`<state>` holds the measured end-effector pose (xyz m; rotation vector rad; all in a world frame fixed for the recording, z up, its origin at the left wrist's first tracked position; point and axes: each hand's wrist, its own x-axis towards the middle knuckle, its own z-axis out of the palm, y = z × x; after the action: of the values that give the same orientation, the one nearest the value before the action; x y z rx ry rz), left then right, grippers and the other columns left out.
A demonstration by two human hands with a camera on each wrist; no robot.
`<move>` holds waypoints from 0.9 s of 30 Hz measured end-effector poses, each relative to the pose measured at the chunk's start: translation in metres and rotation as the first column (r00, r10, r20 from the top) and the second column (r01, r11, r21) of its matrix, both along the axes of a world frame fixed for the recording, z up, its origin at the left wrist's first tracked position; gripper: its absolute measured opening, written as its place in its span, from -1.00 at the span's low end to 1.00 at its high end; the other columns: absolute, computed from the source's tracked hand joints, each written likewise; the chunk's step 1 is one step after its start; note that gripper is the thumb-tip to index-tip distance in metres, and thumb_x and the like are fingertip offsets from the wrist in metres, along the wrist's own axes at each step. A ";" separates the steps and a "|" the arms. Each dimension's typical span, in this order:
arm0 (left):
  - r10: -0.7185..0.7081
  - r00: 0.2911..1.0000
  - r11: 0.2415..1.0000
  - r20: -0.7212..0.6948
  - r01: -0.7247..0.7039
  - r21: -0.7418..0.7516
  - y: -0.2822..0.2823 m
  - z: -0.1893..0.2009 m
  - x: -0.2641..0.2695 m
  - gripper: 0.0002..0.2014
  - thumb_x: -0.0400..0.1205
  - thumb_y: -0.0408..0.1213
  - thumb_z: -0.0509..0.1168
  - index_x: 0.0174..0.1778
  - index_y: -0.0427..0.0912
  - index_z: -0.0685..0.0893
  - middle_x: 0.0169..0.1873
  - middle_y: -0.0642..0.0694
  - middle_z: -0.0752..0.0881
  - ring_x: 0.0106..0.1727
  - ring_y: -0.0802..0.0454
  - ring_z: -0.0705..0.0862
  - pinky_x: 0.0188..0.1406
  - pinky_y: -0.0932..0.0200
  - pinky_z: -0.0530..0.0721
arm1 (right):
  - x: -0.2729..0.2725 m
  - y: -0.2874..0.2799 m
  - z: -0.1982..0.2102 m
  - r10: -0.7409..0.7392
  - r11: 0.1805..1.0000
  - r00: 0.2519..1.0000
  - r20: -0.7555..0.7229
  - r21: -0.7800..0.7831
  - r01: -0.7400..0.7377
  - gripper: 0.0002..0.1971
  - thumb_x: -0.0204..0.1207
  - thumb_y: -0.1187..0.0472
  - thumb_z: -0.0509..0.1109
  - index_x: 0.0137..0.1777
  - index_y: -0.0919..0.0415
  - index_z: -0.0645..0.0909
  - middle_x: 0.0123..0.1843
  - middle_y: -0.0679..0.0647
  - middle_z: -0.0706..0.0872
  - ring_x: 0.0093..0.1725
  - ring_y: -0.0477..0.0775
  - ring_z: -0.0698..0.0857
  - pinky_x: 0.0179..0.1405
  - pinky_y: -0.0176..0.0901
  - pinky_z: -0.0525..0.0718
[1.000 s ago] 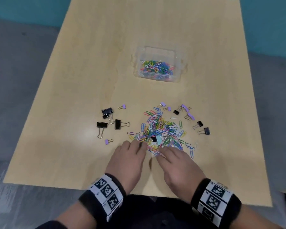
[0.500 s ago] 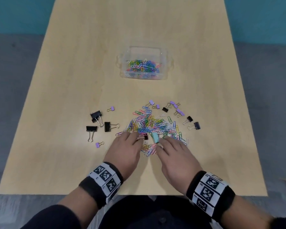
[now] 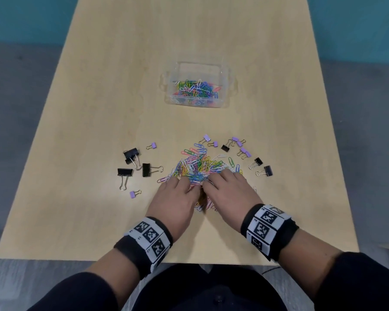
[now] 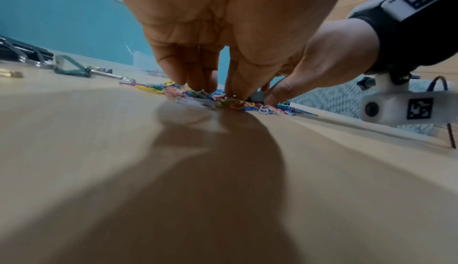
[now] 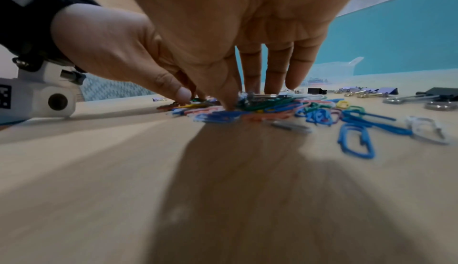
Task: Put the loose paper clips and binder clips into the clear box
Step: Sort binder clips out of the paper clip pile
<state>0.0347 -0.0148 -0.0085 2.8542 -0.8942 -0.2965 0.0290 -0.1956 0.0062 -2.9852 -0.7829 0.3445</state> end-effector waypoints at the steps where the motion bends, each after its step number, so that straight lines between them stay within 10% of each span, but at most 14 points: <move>1: -0.008 1.000 1.000 -0.004 0.008 -0.006 -0.001 0.001 0.001 -0.81 0.46 -0.36 0.22 -0.03 -0.15 0.56 -0.22 -0.15 0.49 -0.23 -0.18 0.40 -0.28 -0.04 0.40 | 0.001 0.000 0.000 0.010 1.000 1.000 0.004 0.002 -0.010 -0.69 0.26 0.34 0.18 0.02 0.17 0.52 -0.06 0.12 0.60 -0.10 0.26 0.51 -0.24 0.09 0.48; 11: -0.086 0.995 0.993 -0.048 0.089 0.081 -0.022 0.007 0.019 -0.82 0.29 -0.38 0.37 -0.31 -0.09 0.52 -0.35 -0.11 0.49 -0.34 -0.16 0.46 -0.35 0.06 0.16 | -0.001 -0.011 -0.002 -0.090 0.996 0.996 0.004 -0.010 0.090 -0.67 0.10 0.38 0.48 -0.17 0.13 0.47 -0.22 0.11 0.52 -0.23 0.22 0.48 -0.34 -0.03 0.27; 19: 0.009 0.995 0.998 -0.104 -0.015 -0.061 -0.027 0.003 0.018 -0.81 0.35 -0.42 0.37 -0.28 -0.12 0.50 -0.33 -0.13 0.50 -0.34 -0.20 0.50 -0.41 0.05 0.42 | -0.008 -0.023 -0.006 -0.081 0.994 0.996 0.032 0.081 0.078 -0.70 0.23 0.36 0.39 -0.04 0.13 0.50 -0.13 0.09 0.59 -0.16 0.22 0.51 -0.32 -0.02 0.41; 27: -0.206 0.978 0.977 -0.042 0.204 -0.056 -0.015 0.007 -0.013 -0.57 0.46 -0.28 0.10 0.25 -0.18 0.59 0.25 -0.19 0.60 0.11 -0.25 0.57 -0.02 -0.11 0.64 | -0.062 -0.046 -0.016 -0.264 0.961 0.963 -0.061 0.073 0.268 -0.42 0.32 0.27 0.17 0.39 0.33 0.50 0.39 0.26 0.55 0.40 0.37 0.48 0.32 0.20 0.53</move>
<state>0.0221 -0.0295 -0.0010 2.6989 -1.1710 -0.3563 -0.0327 -0.2411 -0.0095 -2.9398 -0.3725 0.3638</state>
